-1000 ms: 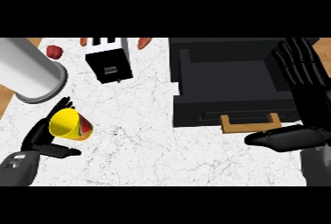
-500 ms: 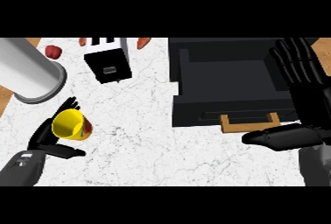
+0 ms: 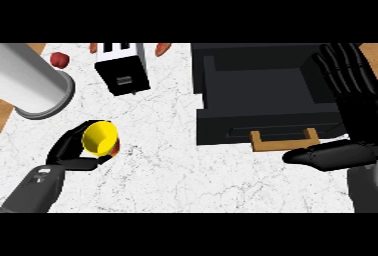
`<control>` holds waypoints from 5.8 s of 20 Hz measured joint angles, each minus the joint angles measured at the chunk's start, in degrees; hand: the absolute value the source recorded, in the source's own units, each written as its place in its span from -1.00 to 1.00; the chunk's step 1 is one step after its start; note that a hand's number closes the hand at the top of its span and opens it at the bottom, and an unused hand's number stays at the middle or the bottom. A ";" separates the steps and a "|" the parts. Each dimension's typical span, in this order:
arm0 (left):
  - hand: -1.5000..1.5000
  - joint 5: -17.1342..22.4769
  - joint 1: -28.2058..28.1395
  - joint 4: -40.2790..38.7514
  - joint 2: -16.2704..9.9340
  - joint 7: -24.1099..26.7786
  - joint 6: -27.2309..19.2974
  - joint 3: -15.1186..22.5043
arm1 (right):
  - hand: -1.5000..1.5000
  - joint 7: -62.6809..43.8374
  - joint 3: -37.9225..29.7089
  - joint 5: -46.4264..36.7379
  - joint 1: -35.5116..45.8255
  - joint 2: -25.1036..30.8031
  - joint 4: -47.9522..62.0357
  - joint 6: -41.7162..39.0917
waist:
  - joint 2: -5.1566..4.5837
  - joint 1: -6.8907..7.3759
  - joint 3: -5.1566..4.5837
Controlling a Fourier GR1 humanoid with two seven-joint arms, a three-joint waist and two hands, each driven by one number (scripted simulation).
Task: Pick up the cup, place it into the drawer and close the drawer
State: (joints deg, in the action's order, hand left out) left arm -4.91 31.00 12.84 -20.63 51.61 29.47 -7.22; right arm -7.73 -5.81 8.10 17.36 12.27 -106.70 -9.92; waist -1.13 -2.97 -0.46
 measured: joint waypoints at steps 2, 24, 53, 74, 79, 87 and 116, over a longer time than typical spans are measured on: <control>1.00 -0.05 -0.26 1.35 0.33 1.83 -1.57 0.03 | -1.00 0.07 0.05 -0.43 0.05 0.09 0.40 0.07 | -0.02 0.28 -0.01; 1.00 9.41 3.97 12.06 13.05 7.60 -21.18 -9.43 | -1.00 0.44 -2.79 0.98 -3.14 1.45 -0.46 -1.26 | 1.11 2.48 0.43; 1.00 17.39 42.75 17.29 20.60 -35.23 -48.56 12.16 | -1.00 2.72 -1.90 -1.14 -0.83 0.21 2.40 -0.87 | 0.38 -0.79 0.54; -1.00 27.55 42.75 6.37 20.62 -36.61 -45.31 26.33 | 1.00 3.53 2.31 2.72 6.62 -0.83 6.36 -6.27 | -1.76 -8.26 0.56; -1.00 33.10 41.53 9.31 20.63 -31.97 -43.72 24.84 | 1.00 3.06 6.27 8.12 7.32 -1.09 6.40 -13.36 | -1.81 -8.62 0.50; -1.00 38.97 41.78 10.04 20.63 -25.17 -45.56 22.42 | -1.00 -3.09 13.35 7.32 5.18 6.77 5.56 -24.84 | -0.70 -5.57 0.44; -1.00 43.82 24.57 23.55 14.02 -21.33 -37.92 21.21 | 1.00 26.19 19.18 -37.11 19.63 4.59 64.39 -1.98 | 0.28 9.03 0.57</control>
State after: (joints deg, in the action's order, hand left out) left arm 38.92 55.57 36.39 -6.61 30.28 -8.45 13.98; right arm 18.46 13.37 -29.01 36.99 16.86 -42.31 -11.90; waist -0.85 6.06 0.11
